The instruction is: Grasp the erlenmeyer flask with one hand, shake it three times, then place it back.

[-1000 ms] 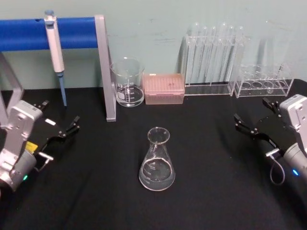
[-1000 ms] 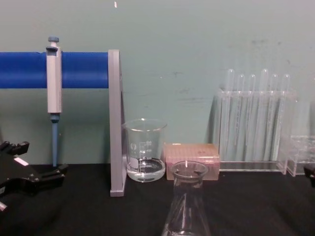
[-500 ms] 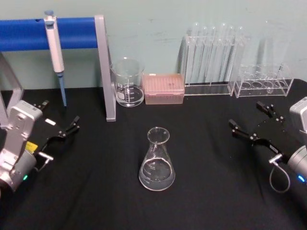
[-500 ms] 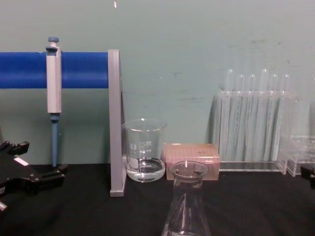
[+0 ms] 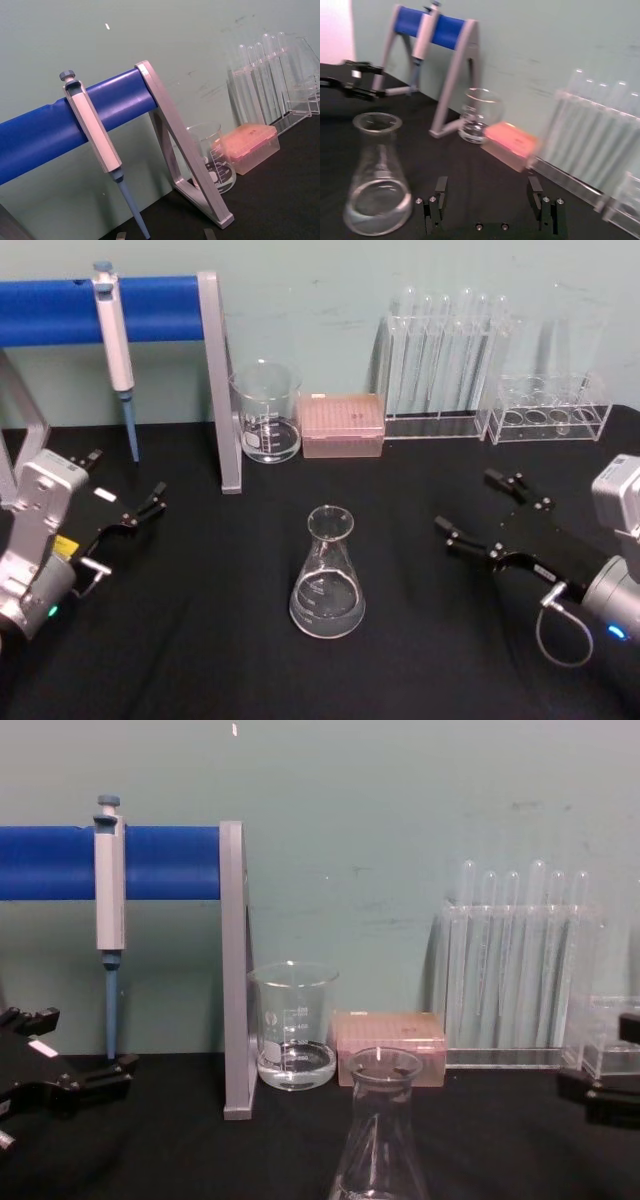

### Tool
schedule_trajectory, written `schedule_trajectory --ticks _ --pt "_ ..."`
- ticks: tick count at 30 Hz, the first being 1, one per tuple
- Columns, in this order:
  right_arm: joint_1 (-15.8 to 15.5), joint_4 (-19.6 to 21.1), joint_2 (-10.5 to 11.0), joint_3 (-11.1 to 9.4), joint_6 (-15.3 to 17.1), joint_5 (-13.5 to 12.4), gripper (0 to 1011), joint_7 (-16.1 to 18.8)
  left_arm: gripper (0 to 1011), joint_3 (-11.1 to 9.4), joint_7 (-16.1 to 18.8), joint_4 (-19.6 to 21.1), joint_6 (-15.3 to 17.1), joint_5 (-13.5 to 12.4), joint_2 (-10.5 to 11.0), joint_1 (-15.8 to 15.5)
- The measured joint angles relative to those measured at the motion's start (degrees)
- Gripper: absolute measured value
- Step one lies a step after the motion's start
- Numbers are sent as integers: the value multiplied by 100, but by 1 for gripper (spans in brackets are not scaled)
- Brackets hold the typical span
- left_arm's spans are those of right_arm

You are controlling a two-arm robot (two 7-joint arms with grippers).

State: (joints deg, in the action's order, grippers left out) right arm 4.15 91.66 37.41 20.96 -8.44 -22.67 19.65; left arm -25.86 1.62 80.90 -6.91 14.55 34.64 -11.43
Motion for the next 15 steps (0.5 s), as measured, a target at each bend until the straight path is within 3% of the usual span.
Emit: schedule_trajectory --ticks 15 --pt "106 69 -133 121 -111 -234 1003 1050 1001 0 0 0 0 0 0 0"
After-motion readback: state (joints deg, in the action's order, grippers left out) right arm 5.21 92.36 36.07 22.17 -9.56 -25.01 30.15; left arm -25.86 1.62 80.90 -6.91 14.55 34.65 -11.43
